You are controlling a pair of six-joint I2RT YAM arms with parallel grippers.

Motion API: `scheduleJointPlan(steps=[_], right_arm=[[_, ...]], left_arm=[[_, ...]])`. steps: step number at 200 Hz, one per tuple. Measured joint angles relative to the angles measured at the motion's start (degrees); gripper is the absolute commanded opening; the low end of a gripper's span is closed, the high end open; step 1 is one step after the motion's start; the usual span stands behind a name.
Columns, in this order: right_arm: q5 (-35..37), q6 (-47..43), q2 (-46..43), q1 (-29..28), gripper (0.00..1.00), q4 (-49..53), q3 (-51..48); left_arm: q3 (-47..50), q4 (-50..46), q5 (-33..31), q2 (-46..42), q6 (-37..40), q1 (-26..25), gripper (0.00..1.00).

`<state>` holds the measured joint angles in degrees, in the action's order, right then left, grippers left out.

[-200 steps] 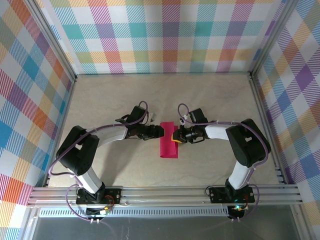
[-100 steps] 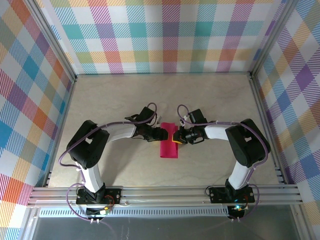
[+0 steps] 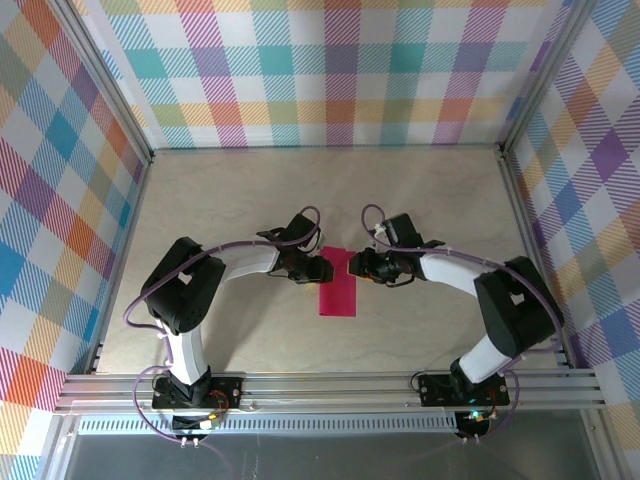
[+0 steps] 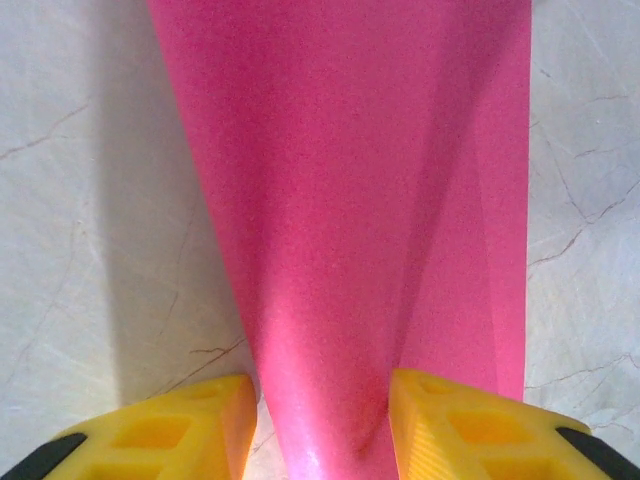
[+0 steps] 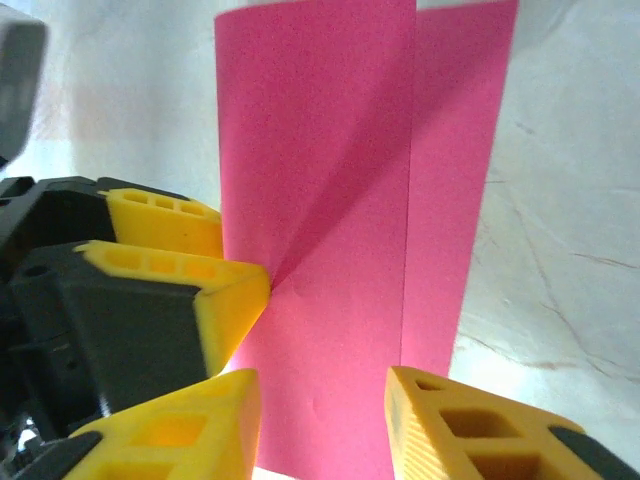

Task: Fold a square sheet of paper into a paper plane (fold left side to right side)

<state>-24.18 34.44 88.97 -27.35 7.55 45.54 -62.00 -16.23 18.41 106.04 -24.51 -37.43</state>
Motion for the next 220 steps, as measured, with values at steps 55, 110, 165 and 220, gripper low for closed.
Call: scheduleJointPlan(steps=[55,110,165,220], right_arm=[[5.79,-1.36,-7.85,1.97,0.42,4.48,-2.75],[7.74,-2.19,-8.57,2.16,0.43,5.88,-2.75],[8.39,-2.34,-8.57,2.16,0.43,6.73,-2.75],[8.79,-2.36,-8.57,2.16,0.43,6.78,-2.75]], left_arm=[[-2.67,-3.30,-1.20,1.29,0.81,-0.70,0.46],[-6.27,-7.72,-3.76,3.04,2.03,-2.16,0.49],[-9.25,-11.34,-4.79,4.76,2.08,-2.62,0.51],[-10.93,-13.25,-5.05,5.70,2.03,-2.99,0.54]])
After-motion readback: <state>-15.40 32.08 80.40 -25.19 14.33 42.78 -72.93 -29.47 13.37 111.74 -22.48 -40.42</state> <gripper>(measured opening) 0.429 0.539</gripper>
